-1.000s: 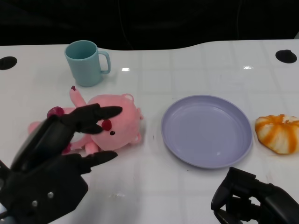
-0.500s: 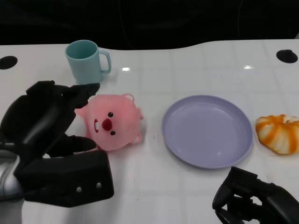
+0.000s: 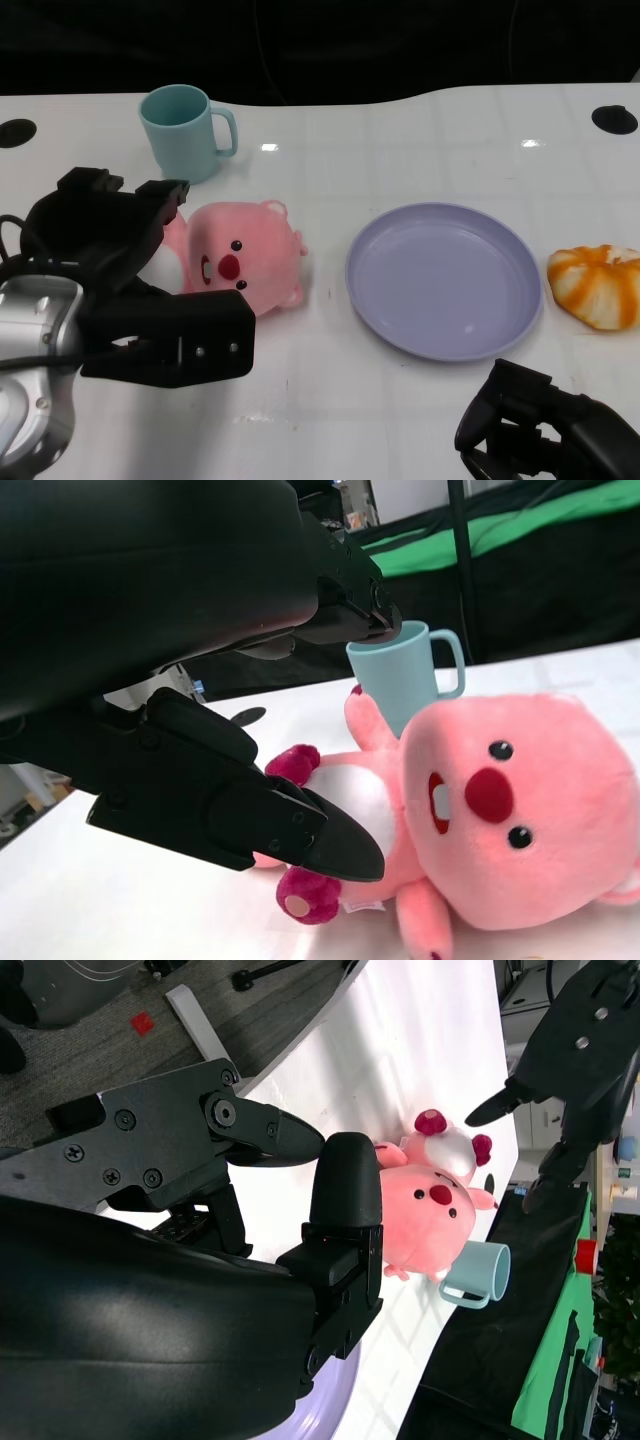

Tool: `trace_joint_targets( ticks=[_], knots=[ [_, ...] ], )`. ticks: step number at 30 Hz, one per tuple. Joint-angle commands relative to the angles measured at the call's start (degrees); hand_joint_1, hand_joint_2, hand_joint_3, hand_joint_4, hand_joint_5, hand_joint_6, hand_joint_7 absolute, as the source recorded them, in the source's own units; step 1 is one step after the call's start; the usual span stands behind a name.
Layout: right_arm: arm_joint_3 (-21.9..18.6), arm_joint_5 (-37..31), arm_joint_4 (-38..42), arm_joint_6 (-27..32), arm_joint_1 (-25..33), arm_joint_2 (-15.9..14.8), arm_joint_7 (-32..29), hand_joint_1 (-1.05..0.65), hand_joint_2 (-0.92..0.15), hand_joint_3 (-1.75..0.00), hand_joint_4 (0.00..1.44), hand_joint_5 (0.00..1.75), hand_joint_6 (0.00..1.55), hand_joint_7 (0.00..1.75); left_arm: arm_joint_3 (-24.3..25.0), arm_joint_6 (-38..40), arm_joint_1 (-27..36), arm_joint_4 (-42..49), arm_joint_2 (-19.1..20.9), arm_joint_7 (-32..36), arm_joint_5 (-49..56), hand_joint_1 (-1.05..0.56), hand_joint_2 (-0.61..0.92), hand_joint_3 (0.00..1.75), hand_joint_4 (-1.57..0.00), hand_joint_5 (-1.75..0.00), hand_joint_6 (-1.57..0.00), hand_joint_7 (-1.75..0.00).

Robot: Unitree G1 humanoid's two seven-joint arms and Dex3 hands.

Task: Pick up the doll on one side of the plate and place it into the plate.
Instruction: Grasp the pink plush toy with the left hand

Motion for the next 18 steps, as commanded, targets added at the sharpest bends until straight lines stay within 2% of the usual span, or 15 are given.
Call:
trace_joint_targets(
  ticks=[1,18],
  knots=[
    [0.19,-0.03,-0.89,-0.03,0.33,-0.35,-0.11,-0.24,-0.87,-0.63,0.65,1.75,0.44,1.67,-1.2,0.27,-3.07,4.25,0.15,-0.86,0.47,-0.76,0.9,0.01,-0.01,-0.33,-0.22,-0.01],
    [0.39,0.44,-2.03,0.24,1.32,-0.33,-0.1,-0.22,-0.86,-0.63,0.66,1.75,0.45,1.67,-5.68,-1.61,-12.65,25.71,-3.85,3.09,-2.83,-0.76,0.9,0.0,-0.05,-0.27,-0.24,0.0]
  ],
)
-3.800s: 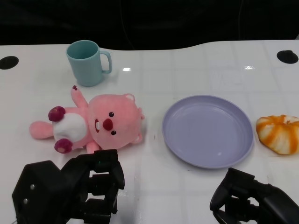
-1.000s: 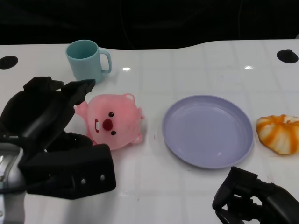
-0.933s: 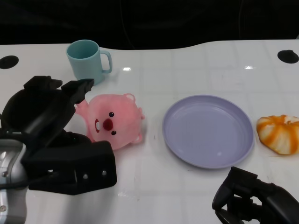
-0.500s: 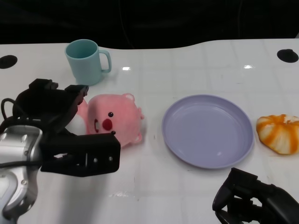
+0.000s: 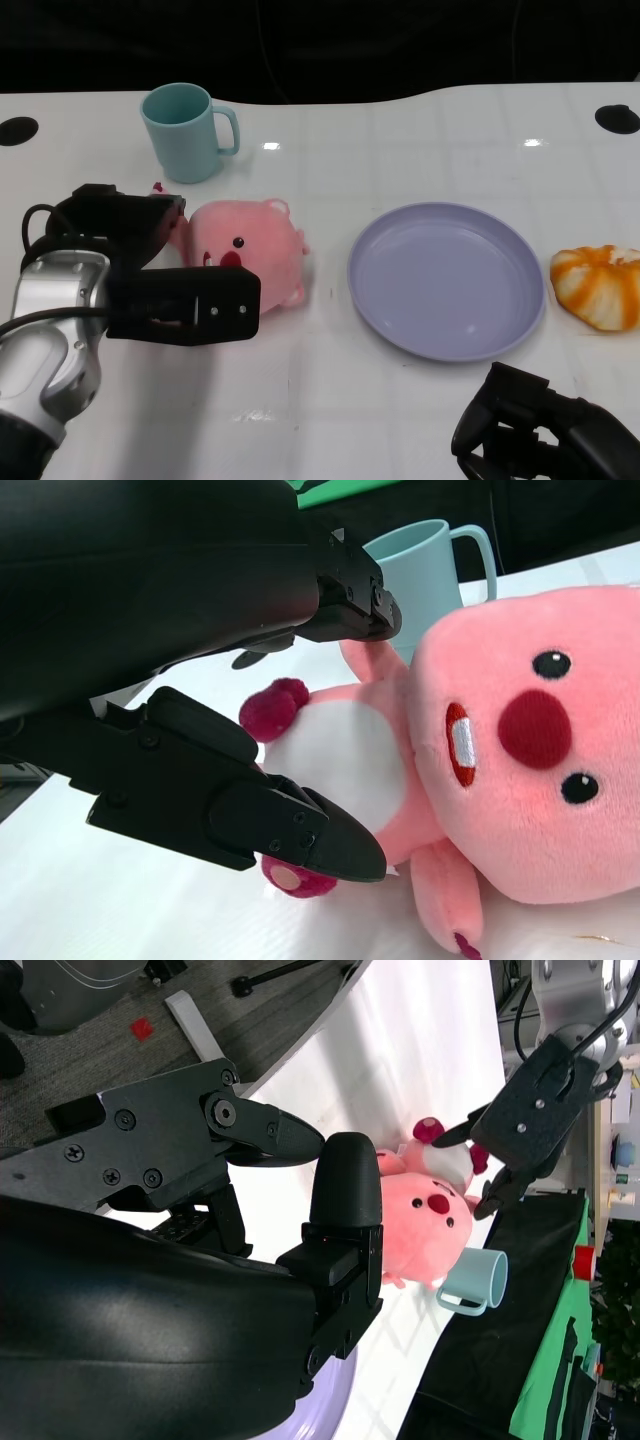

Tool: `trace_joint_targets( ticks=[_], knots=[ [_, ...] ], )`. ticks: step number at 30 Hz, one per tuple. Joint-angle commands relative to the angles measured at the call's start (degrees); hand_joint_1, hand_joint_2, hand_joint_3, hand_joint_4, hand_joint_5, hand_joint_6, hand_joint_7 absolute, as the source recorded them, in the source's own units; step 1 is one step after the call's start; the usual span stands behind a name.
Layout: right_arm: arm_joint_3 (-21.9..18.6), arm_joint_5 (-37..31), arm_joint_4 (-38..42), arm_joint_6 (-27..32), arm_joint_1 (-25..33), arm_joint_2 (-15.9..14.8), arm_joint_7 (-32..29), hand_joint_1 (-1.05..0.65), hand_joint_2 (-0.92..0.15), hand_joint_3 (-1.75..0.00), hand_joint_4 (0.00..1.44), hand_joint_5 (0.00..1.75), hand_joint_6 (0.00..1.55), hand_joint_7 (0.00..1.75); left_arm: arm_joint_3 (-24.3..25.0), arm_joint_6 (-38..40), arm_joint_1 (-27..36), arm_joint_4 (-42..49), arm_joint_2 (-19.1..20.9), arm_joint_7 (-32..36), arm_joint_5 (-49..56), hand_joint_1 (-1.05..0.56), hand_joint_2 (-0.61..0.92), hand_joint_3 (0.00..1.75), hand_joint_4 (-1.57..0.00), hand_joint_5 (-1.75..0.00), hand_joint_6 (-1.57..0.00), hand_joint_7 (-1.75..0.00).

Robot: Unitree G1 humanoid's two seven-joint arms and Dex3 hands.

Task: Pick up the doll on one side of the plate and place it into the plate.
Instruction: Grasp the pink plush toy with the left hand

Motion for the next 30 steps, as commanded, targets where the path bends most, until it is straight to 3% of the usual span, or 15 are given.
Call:
trace_joint_targets(
  ticks=[1,10,16,20,23,24,25,26,27,28,30],
  knots=[
    [-0.2,0.55,-0.94,0.19,0.61,-0.37,0.01,-0.22,-0.86,-0.63,0.65,1.75,0.45,1.67,-0.99,-0.49,-2.51,4.75,-0.39,1.63,-0.92,-0.75,0.9,0.0,-0.05,-0.27,-0.23,0.0],
    [-0.03,0.22,-1.52,0.54,1.1,-0.61,-0.08,-0.23,-0.87,-0.64,0.65,1.75,0.44,1.67,-3.73,-4.0,-7.99,20.77,-3.37,7.0,-3.95,-0.73,0.89,0.0,-0.06,-0.24,-0.26,-0.01],
    [0.05,0.1,-1.8,0.51,1.35,-0.57,-0.2,-0.22,-0.87,-0.63,0.65,1.75,0.44,1.66,-6.01,-8.07,-10.64,31.39,-4.92,10.56,-5.87,-0.61,0.9,0.0,-0.11,-0.23,-0.3,-0.02],
    [0.02,0.37,-1.82,0.35,1.49,-0.5,-0.08,-0.23,-0.87,-0.63,0.64,1.75,0.44,1.67,-6.46,-9.94,-12.05,37.76,-6.28,13.02,-7.53,-0.42,0.91,0.0,-0.36,-0.14,-0.46,-0.02],
    [0.05,0.59,-1.98,0.64,1.65,-0.48,-0.06,-0.22,-0.87,-0.64,0.64,1.75,0.44,1.67,-5.91,-12.76,-12.25,41.23,-6.72,15.43,-9.88,-0.26,0.9,0.0,-0.7,-0.14,-0.71,-0.06],
    [0.08,0.58,-2.02,0.7,1.68,-0.51,-0.06,-0.22,-0.87,-0.64,0.64,1.75,0.44,1.67,-5.97,-13.49,-12.39,42.5,-6.85,16.39,-10.35,-0.24,0.9,0.0,-0.78,-0.2,-0.76,-0.05],
    [0.15,0.46,-2.07,0.72,1.69,-0.53,-0.1,-0.22,-0.87,-0.64,0.64,1.75,0.44,1.67,-5.89,-14.22,-12.46,43.63,-6.97,17.48,-10.88,-0.22,0.9,0.0,-0.79,-0.47,-0.81,-0.03],
    [0.2,0.36,-2.1,0.7,1.7,-0.54,-0.14,-0.22,-0.87,-0.64,0.65,1.75,0.44,1.67,-5.79,-14.68,-12.53,44.56,-7.12,18.34,-11.38,-0.19,0.9,0.0,-0.76,-0.94,-0.89,-0.03],
    [0.25,0.26,-2.24,0.85,1.71,-0.53,-0.24,-0.22,-0.86,-0.64,0.65,1.75,0.44,1.67,-5.48,-15.2,-12.44,45.2,-7.25,19.61,-11.94,-0.2,0.91,0.01,-0.75,-1.14,-0.96,-0.04],
    [0.28,0.14,-2.43,1.02,1.72,-0.53,-0.34,-0.22,-0.86,-0.63,0.65,1.75,0.44,1.67,-5.3,-15.49,-12.43,45.68,-7.36,20.63,-12.35,-0.23,0.91,0.03,-0.74,-1.27,-1.03,-0.05],
    [0.31,-0.16,-2.72,1.19,1.73,-0.59,-0.49,-0.22,-0.86,-0.63,0.65,1.75,0.44,1.67,-5.61,-16.03,-12.55,46.47,-7.37,22.5,-12.53,-0.29,0.91,0.02,-0.71,-1.33,-1.15,-0.07]
  ],
)
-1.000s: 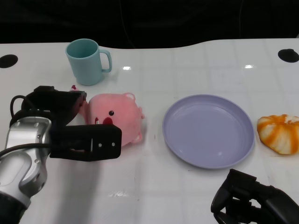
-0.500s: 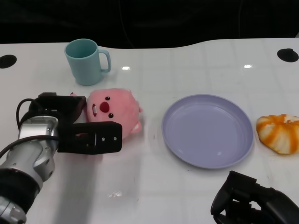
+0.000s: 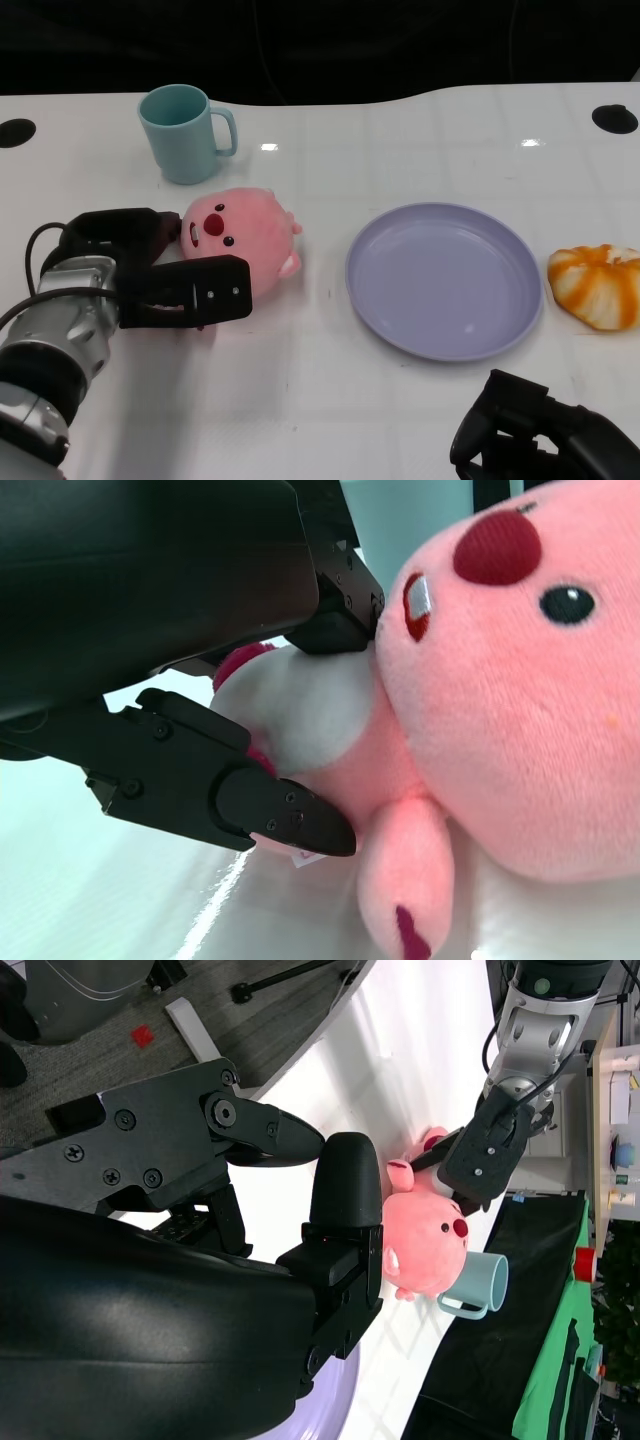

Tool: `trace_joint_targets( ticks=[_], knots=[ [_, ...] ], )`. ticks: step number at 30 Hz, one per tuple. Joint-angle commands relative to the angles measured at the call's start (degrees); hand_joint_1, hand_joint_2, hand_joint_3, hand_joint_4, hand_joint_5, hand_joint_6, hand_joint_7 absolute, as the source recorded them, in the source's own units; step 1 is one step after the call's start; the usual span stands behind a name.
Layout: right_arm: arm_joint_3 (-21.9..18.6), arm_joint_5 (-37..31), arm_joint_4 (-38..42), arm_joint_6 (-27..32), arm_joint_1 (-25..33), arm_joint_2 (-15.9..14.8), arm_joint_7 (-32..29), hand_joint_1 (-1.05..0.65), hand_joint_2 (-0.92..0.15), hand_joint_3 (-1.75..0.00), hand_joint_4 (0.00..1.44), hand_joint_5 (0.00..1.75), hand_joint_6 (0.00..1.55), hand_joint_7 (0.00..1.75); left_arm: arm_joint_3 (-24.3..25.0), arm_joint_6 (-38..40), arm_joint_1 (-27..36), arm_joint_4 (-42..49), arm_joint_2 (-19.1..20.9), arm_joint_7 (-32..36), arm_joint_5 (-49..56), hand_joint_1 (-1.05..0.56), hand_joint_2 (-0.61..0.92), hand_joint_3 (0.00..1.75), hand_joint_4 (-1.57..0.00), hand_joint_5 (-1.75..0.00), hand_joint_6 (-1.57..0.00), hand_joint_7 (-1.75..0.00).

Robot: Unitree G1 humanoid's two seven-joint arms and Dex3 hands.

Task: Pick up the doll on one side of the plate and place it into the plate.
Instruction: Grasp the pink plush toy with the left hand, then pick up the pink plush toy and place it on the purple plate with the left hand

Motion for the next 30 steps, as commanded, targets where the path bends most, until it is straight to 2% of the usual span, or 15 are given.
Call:
trace_joint_targets(
  ticks=[1,3,4,5,6,7,10,16,22,23,24,25,26,27,30],
  knots=[
    [-0.13,-0.23,-1.26,0.34,0.33,-0.52,-0.42,-0.22,-0.86,-0.63,0.65,1.75,0.44,1.67,-1.31,-1.07,2.3,2.75,-0.3,1.92,0.01,-0.3,0.92,0.01,-0.72,-1.39,-1.2,-0.08],
    [-0.11,-0.21,-1.25,0.39,0.28,-0.46,-0.43,-0.21,-0.86,-0.64,0.65,1.75,0.44,1.67,-1.71,-2.07,2.43,2.77,0.01,4.16,0.17,-0.31,0.92,0.16,-0.7,-1.6,-1.24,-0.13],
    [-0.07,-0.18,-1.22,0.49,0.21,-0.41,-0.45,-0.21,-0.87,-0.64,0.64,1.75,0.44,1.67,-1.73,-2.52,2.45,2.83,0.12,4.87,0.02,-0.29,0.92,0.26,-0.73,-1.67,-0.99,-0.78],
    [0.03,-0.15,-1.14,0.62,0.1,-0.31,-0.53,-0.21,-0.87,-0.64,0.64,1.75,0.44,1.67,-1.58,-2.9,2.48,2.65,0.29,5.65,-0.21,-0.29,0.92,0.31,-0.74,-1.71,-0.76,-1.25],
    [0.17,-0.14,-0.94,0.58,-0.09,-0.18,-0.59,-0.2,-0.87,-0.64,0.64,1.75,0.43,1.67,-1.3,-3.55,2.55,2.36,0.56,6.78,-0.51,-0.28,0.92,0.35,-0.76,-1.73,-0.64,-1.54],
    [0.32,-0.11,-0.71,0.57,-0.3,-0.03,-0.66,-0.2,-0.87,-0.64,0.64,1.75,0.43,1.67,-0.81,-4.38,2.7,2.08,0.81,7.97,-1.01,-0.28,0.92,0.36,-0.77,-1.74,-0.6,-1.64],
    [0.68,0.11,-0.31,0.92,-0.85,0.33,-0.94,-0.19,-0.87,-0.64,0.64,1.75,0.43,1.68,-0.15,-7.2,3.08,1.82,1.58,11.84,-1.58,-0.27,0.91,0.34,-0.79,-1.75,-0.55,-1.74],
    [1.0,0.3,0.89,0.42,-1.86,0.81,-1.15,-0.2,-0.87,-0.65,0.65,1.75,0.43,1.69,0.15,-12.49,2.87,1.22,2.91,18.36,-1.82,-0.2,0.86,0.3,-0.85,-1.75,-0.62,-1.75],
    [1.01,0.01,0.54,0.51,-1.85,0.81,-1.22,-0.21,-0.86,-0.66,0.66,1.75,0.43,1.69,2.57,-13.63,3.3,-2.17,2.94,18.15,-4.5,-0.2,0.84,0.33,-0.86,-1.75,-0.66,-1.75],
    [1.04,-0.24,0.56,0.17,-1.76,0.73,-1.22,-0.22,-0.86,-0.66,0.66,1.75,0.43,1.69,2.96,-13.55,3.6,-3.09,2.9,18.06,-4.87,-0.2,0.82,0.35,-0.87,-1.75,-0.67,-1.75],
    [1.04,-0.36,0.71,-0.26,-1.65,0.71,-1.17,-0.22,-0.85,-0.66,0.66,1.75,0.43,1.69,3.34,-13.38,3.94,-3.97,2.84,17.81,-5.27,-0.2,0.75,0.48,-0.89,-1.75,-0.68,-1.75],
    [1.02,-0.2,0.81,-0.43,-1.51,0.79,-1.09,-0.23,-0.85,-0.65,0.66,1.75,0.43,1.69,3.75,-12.94,4.34,-5.05,2.74,17.23,-5.78,-0.2,0.64,0.72,-0.9,-1.75,-0.69,-1.75],
    [0.99,0.02,0.87,-0.47,-1.39,0.89,-1.04,-0.23,-0.85,-0.65,0.66,1.75,0.43,1.69,4.11,-12.59,4.74,-6.12,2.67,16.75,-6.21,-0.2,0.59,0.83,-0.9,-1.75,-0.7,-1.75],
    [0.95,0.22,0.84,-0.35,-1.32,0.95,-0.99,-0.22,-0.85,-0.65,0.66,1.75,0.43,1.69,4.56,-11.96,5.13,-7.3,2.49,16.09,-6.73,-0.2,0.56,0.9,-0.9,-1.75,-0.7,-1.75],
    [0.95,0.16,0.69,-0.12,-1.3,0.83,-0.94,-0.22,-0.85,-0.66,0.66,1.75,0.43,1.69,5.73,-10.61,6.33,-11.47,1.96,14.51,-8.1,-0.18,0.53,0.95,-0.9,-1.75,-0.71,-1.75]
  ],
)
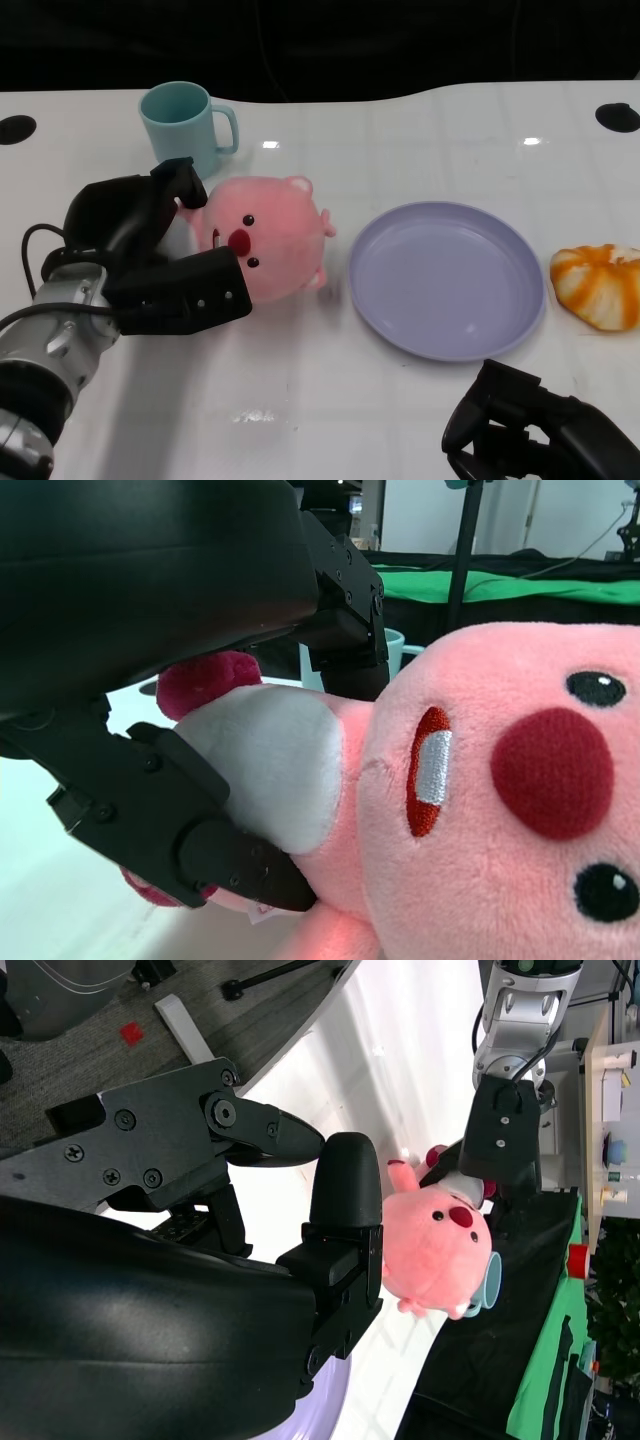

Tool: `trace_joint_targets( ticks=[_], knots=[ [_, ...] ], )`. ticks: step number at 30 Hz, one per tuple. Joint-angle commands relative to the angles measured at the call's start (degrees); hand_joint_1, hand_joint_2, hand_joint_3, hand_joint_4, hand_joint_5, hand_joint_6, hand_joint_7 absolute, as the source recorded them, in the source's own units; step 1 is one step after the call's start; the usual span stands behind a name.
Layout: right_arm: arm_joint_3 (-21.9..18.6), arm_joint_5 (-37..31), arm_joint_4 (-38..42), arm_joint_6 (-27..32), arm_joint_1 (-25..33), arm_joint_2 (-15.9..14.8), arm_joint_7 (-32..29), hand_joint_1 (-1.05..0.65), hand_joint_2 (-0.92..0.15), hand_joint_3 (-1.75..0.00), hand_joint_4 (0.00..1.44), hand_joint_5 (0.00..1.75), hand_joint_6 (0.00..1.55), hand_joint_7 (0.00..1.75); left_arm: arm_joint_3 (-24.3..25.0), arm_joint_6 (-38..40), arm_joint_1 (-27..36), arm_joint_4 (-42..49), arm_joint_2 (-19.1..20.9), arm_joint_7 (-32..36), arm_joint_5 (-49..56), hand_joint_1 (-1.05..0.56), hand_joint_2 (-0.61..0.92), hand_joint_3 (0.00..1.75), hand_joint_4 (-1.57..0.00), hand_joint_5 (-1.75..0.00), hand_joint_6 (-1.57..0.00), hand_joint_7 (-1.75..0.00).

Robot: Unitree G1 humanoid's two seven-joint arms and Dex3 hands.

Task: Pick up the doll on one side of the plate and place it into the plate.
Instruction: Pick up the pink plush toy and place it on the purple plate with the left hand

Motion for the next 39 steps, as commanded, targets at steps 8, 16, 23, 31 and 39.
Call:
trace_joint_targets(
  ticks=[8,16,23,31,39],
  knots=[
    [0.07,-0.05,-0.19,-0.29,0.57,-0.68,0.2,-0.23,-0.86,-0.65,0.65,1.75,0.43,1.68,2.88,4.44,2.35,-13.58,-2.63,-7.04,-3.69,-0.18,0.45,1.11,-0.91,-1.75,-0.72,-1.75],
    [0.79,-0.41,-1.0,-0.51,1.84,-0.58,0.11,-0.22,-0.86,-0.65,0.64,1.75,0.43,1.67,0.47,4.52,-0.07,-17.44,-7.32,-8.69,-1.47,-0.2,0.36,1.13,-0.92,-1.75,-0.76,-1.7],
    [1.25,-0.29,-2.22,0.38,2.48,-0.49,-0.2,-0.22,-0.86,-0.64,0.63,1.75,0.43,1.68,-0.91,7.49,-2.94,-15.98,-12.76,-10.83,-1.33,-0.19,0.34,1.28,-0.96,-1.75,-0.76,-1.75],
    [1.54,-0.7,-1.04,0.39,1.74,-0.44,-0.38,-0.23,-0.86,-0.64,0.64,1.75,0.43,1.68,-2.54,8.82,-9.04,-7.14,-18.7,-12.29,-1.69,-0.19,0.38,1.22,-0.92,-1.75,-0.73,-1.75],
    [2.57,-1.32,0.14,-1.39,1.73,0.17,-0.85,-0.21,-0.86,-0.64,0.65,1.75,0.44,1.68,-3.29,6.47,-13.34,2.14,-22.38,-12.56,-2.47,-0.16,0.46,1.0,-0.89,-1.75,-0.71,-1.75]
  ],
)
